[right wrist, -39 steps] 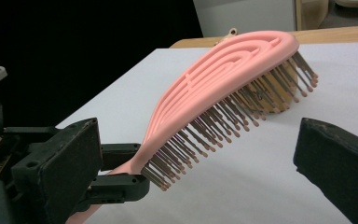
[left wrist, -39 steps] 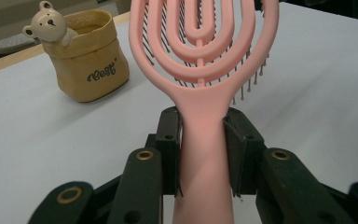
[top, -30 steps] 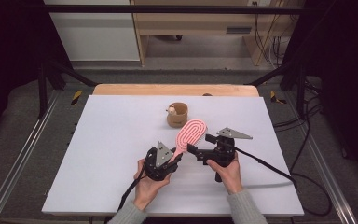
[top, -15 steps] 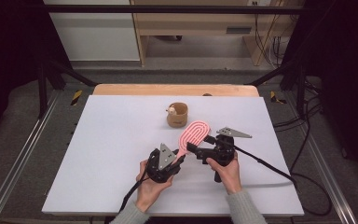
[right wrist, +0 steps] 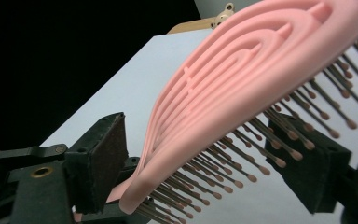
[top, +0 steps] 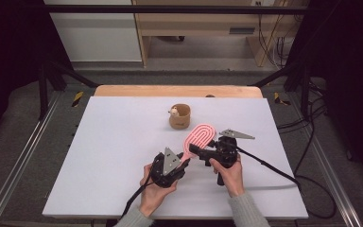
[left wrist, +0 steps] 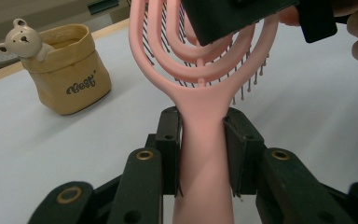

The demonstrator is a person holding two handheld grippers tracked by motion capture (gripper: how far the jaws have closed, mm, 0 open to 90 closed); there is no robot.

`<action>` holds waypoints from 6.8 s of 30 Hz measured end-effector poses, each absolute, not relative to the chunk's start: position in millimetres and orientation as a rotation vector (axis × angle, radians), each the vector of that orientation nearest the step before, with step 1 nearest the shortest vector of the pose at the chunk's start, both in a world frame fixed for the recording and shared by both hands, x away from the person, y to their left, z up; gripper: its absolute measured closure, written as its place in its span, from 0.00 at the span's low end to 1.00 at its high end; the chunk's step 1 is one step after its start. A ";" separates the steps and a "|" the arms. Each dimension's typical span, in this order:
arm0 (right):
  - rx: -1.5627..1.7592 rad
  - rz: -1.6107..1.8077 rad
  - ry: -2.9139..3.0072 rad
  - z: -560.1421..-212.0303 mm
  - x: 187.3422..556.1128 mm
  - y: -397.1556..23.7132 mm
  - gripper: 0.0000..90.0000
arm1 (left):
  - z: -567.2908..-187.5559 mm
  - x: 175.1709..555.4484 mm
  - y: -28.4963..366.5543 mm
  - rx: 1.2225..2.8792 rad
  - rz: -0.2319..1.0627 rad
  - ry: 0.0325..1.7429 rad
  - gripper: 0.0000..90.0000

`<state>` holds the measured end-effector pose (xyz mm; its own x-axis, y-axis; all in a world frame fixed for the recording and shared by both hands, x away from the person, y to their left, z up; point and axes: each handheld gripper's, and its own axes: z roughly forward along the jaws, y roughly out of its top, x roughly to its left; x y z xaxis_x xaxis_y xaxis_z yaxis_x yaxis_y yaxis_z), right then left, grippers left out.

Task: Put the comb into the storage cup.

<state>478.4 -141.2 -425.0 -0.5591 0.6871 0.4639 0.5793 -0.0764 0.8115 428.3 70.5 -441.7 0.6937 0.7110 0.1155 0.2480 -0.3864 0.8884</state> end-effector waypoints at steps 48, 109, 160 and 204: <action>1.518 1.842 2.104 -419.0 473.5 -150.1 0.67 | -445.9 423.7 59.2 1.958 0.659 0.711 0.77; 1.421 1.850 2.021 -407.7 466.4 -160.2 0.70 | -422.2 445.8 93.7 1.912 0.426 0.691 0.16; 1.325 1.778 1.974 -376.0 473.9 -167.8 0.70 | -432.4 455.6 218.8 1.853 0.436 0.864 0.03; 1.254 1.688 1.933 -338.0 494.8 -160.0 0.70 | -457.8 443.1 299.5 1.808 0.539 0.996 0.03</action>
